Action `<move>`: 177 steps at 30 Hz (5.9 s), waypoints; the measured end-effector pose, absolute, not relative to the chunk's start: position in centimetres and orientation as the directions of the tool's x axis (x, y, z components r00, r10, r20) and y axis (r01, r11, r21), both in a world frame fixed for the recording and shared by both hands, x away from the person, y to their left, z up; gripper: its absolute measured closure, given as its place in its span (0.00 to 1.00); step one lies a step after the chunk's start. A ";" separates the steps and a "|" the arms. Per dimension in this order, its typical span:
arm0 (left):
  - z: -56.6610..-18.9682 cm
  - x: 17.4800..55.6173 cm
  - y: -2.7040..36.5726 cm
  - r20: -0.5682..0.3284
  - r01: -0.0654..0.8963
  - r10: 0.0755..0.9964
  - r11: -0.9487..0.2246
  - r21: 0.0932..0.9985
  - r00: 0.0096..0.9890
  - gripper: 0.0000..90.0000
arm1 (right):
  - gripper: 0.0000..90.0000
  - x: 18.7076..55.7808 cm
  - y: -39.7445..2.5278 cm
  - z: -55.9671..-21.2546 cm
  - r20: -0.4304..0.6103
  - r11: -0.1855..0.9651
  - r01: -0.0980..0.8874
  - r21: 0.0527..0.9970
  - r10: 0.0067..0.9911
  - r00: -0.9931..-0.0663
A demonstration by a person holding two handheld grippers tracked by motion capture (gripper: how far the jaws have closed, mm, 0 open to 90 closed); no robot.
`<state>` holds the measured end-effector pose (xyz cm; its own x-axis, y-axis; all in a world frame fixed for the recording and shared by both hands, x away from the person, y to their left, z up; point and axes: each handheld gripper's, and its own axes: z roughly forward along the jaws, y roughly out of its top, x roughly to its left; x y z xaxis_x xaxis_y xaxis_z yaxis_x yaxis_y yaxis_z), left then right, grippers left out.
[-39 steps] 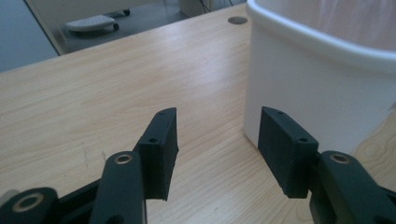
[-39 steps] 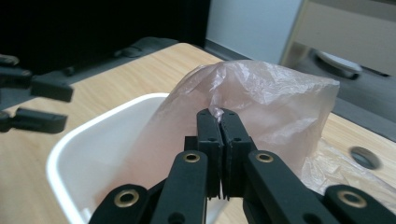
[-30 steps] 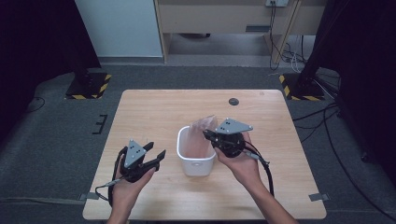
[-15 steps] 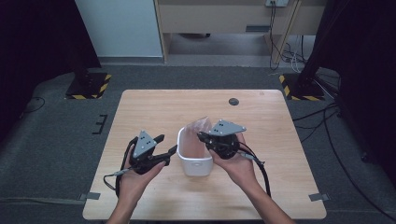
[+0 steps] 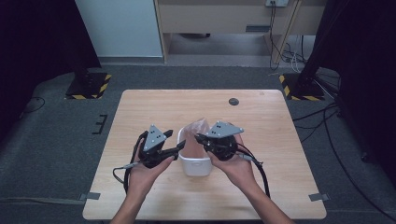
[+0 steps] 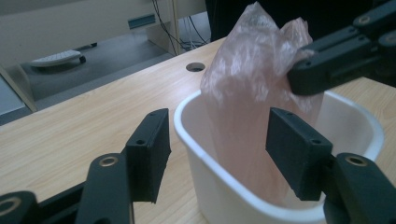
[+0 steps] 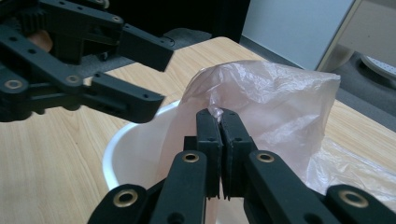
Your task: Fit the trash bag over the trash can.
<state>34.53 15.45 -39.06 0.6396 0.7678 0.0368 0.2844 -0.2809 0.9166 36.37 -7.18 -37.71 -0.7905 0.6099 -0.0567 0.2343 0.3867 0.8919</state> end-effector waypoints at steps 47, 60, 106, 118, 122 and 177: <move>-39.1 35.5 13.2 0.084 0.270 0.750 -0.338 0.902 0.656 0.97 | 0.79 35.7 -11.0 -37.9 -0.092 0.397 0.232 0.888 0.648 -0.756; -39.0 35.3 13.5 0.066 0.262 0.737 -0.321 0.910 0.672 0.98 | 1.00 36.1 -9.3 -38.1 -0.057 0.409 0.234 0.882 0.585 -0.809; -37.9 35.1 14.4 0.053 0.256 0.788 -0.262 0.931 0.613 0.41 | 1.00 35.3 -9.4 -38.3 -0.078 0.429 0.252 0.867 0.618 -0.782; -37.0 36.6 12.9 0.062 0.255 0.775 -0.280 0.926 0.629 0.41 | 1.00 34.7 -8.4 -38.1 -0.088 0.438 0.220 0.872 0.580 -0.810; -37.0 36.9 12.6 0.065 0.265 0.767 -0.298 0.917 0.638 0.58 | 1.00 34.6 -8.4 -38.1 -0.089 0.440 0.216 0.872 0.576 -0.812; -39.8 35.9 17.6 -0.004 0.311 0.830 -0.205 0.928 0.558 1.00 | 0.95 35.6 -12.4 -39.5 -0.039 0.383 0.256 0.888 0.615 -0.788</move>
